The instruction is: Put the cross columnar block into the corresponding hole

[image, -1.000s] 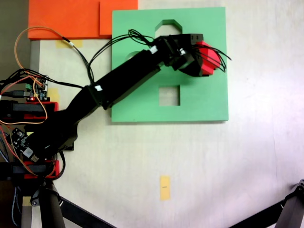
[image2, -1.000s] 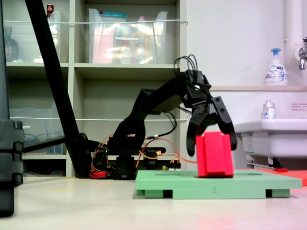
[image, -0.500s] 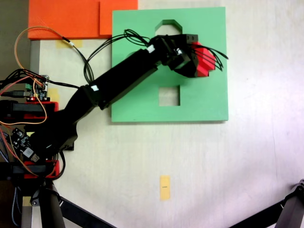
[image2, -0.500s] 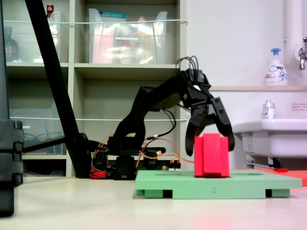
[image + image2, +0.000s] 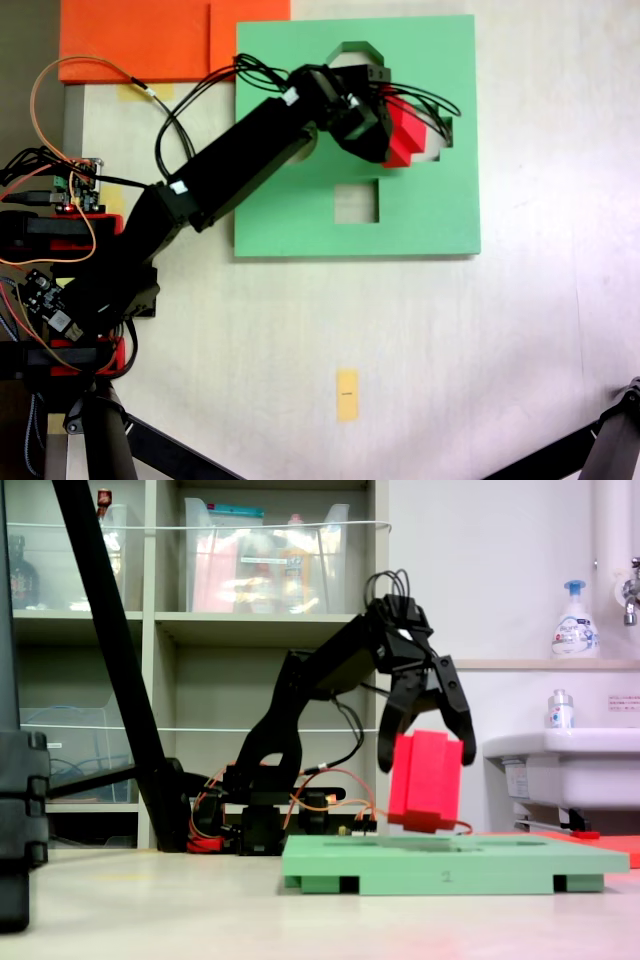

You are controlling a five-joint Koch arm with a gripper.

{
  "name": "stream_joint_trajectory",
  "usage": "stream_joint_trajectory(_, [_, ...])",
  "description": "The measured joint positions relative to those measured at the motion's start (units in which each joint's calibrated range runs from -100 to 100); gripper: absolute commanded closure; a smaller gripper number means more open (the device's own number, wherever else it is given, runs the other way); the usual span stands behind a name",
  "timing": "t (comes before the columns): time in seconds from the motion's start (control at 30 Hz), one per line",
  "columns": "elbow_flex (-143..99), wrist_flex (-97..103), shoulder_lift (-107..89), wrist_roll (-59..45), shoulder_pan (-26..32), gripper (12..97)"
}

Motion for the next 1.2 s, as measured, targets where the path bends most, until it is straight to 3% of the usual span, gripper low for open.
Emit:
stream_joint_trajectory(0.53, [1.6,6.8,12.4,0.0,-0.2,65.2])
stream_joint_trajectory(1.2, [6.1,10.9,14.2,-3.8,-0.7,61.6])
